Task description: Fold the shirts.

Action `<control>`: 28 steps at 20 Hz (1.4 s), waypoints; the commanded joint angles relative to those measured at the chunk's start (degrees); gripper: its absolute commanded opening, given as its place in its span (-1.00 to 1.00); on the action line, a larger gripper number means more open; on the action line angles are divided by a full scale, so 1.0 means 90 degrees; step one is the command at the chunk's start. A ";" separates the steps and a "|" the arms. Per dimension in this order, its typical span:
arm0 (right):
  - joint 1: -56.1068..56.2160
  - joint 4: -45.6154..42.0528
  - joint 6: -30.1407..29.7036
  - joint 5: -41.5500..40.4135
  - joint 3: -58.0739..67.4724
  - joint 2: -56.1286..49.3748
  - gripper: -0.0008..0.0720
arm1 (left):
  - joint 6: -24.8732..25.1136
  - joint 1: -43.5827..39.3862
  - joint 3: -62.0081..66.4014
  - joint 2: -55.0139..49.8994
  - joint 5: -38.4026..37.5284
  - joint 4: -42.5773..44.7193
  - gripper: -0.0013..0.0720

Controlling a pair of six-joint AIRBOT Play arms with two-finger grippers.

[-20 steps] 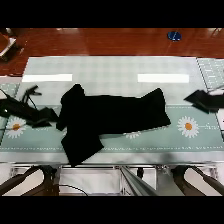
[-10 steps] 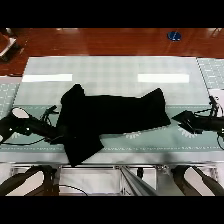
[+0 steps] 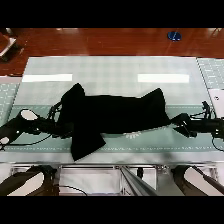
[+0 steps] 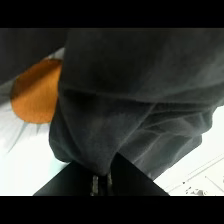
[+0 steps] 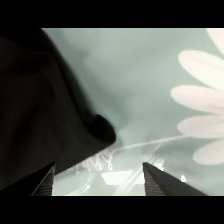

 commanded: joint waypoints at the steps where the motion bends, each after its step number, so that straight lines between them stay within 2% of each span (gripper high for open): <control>1: 0.0078 0.0610 -0.0274 -0.0107 0.0158 -0.0678 0.71 | -0.0002 -0.0027 0.0012 -0.0005 0.0112 -0.0100 -0.91; 5: 0.1268 0.0646 -0.0126 -0.0471 0.0724 -0.1348 0.70 | 0.0039 -0.0029 0.0012 -0.0005 0.0376 -0.0563 -0.91; 6: 0.1596 0.0580 -0.0019 -0.0578 0.0991 -0.1498 0.51 | 0.0126 -0.0029 0.0012 -0.0002 0.0381 -0.0746 -0.91; 7: 0.1885 0.0345 0.0187 -0.0580 0.1280 -0.1651 -0.05 | 0.0226 -0.0029 0.0015 0.0002 0.0381 -0.0908 -0.91; 8: 0.2152 0.0168 0.0223 -0.0503 0.1549 -0.1770 -0.77 | 0.0318 -0.0029 0.0041 0.0002 0.0381 -0.1054 -0.91; 9: 0.2421 -0.0019 0.0255 -0.0323 0.1889 -0.1865 -0.89 | 0.0316 -0.0027 0.0138 0.0002 0.0364 -0.1134 -0.91; 11: 0.2759 -0.0316 0.0391 0.0338 0.2885 -0.1812 -0.89 | 0.0345 -0.0022 0.0867 0.0078 0.0138 -0.1212 -0.91; 13: 0.2820 -0.0607 0.0602 0.0852 0.4333 -0.1379 -0.90 | 0.0495 -0.0024 0.2256 0.0481 -0.0126 -0.1562 -0.92; 16: 0.2693 -0.1115 0.1139 0.0882 0.6834 -0.0602 -0.90 | 0.0471 0.0100 0.4884 0.1212 0.0389 -0.1443 -0.92; 18: 0.2630 -0.1751 0.1341 0.0923 0.8456 -0.0141 -0.90 | 0.0012 0.0423 0.6569 0.1464 0.0741 -0.1005 -0.92; 19: 0.2630 -0.2370 0.1460 0.0937 0.9097 0.0041 -0.90 | -0.0214 0.0622 0.7344 0.1559 0.0942 -0.0636 -0.92; 21: 0.2630 -0.2992 0.1768 0.1382 1.0248 0.0323 -0.90 | -0.0425 0.0957 0.8614 0.1644 0.1158 -0.0051 -0.92; 25: 0.2630 -0.3077 0.1751 0.2021 1.0547 0.1503 -0.90 | -0.0665 0.1382 1.0042 0.2062 0.0437 0.0561 -0.91; 27: 0.2630 -0.3089 0.1749 0.2028 1.0547 0.2040 -0.90 | -0.1226 0.1379 1.0069 0.2574 -0.0131 0.0952 -0.92; 28: 0.2630 -0.3101 0.1749 0.2047 1.0547 0.2244 -0.90 | -0.1270 0.1379 1.0066 0.2795 -0.0527 0.1144 -0.92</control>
